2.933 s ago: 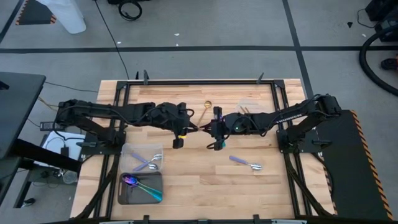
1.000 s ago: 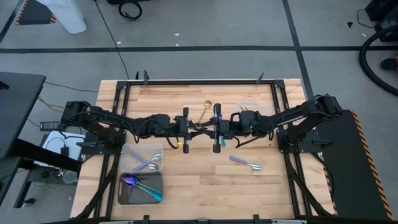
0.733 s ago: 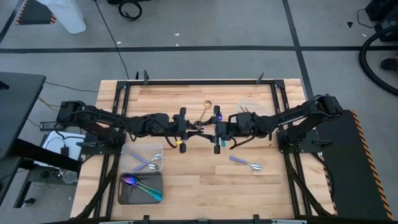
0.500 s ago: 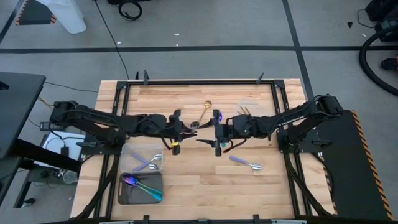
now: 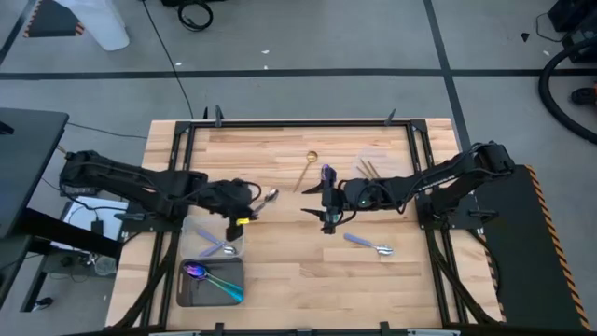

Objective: Sort silverware by color (type)
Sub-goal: Put the purple spoon into the bottom transparent bin

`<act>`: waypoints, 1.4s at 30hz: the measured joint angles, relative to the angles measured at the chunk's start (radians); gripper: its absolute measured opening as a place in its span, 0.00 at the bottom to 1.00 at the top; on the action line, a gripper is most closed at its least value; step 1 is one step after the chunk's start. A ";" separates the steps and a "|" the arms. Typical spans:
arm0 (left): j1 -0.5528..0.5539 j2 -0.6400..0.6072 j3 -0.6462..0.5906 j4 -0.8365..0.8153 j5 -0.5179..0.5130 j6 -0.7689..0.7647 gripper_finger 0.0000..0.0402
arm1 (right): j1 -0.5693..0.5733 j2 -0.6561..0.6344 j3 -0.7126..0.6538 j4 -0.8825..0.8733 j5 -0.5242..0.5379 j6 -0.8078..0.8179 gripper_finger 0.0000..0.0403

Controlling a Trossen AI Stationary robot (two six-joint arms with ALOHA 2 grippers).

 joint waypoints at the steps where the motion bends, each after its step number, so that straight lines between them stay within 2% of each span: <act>1: -0.007 -0.006 0.000 -0.046 0.011 -0.030 0.09 | 0.000 0.000 -0.014 0.011 0.020 0.001 0.58; 7: -0.075 -0.013 0.000 -0.296 0.022 -0.132 0.10 | -0.007 0.000 -0.094 0.120 0.073 0.000 0.55; 11: -0.114 -0.014 0.000 -0.365 0.029 -0.212 0.10 | -0.020 0.000 -0.135 0.178 0.070 0.012 0.53; 16: -0.170 -0.022 0.000 -0.466 0.104 -0.317 0.10 | -0.038 0.000 -0.174 0.225 0.067 0.020 0.52; 22: -0.261 -0.021 -0.019 -0.603 0.065 -0.380 0.10 | -0.043 0.000 -0.181 0.227 0.047 0.027 0.52; 33: -0.414 -0.020 -0.103 -0.599 0.117 -0.554 0.10 | -0.040 0.000 -0.181 0.233 0.030 0.027 0.52; 42: -0.444 -0.020 -0.184 -0.538 0.120 -0.620 0.10 | -0.040 0.000 -0.181 0.238 0.018 0.027 0.52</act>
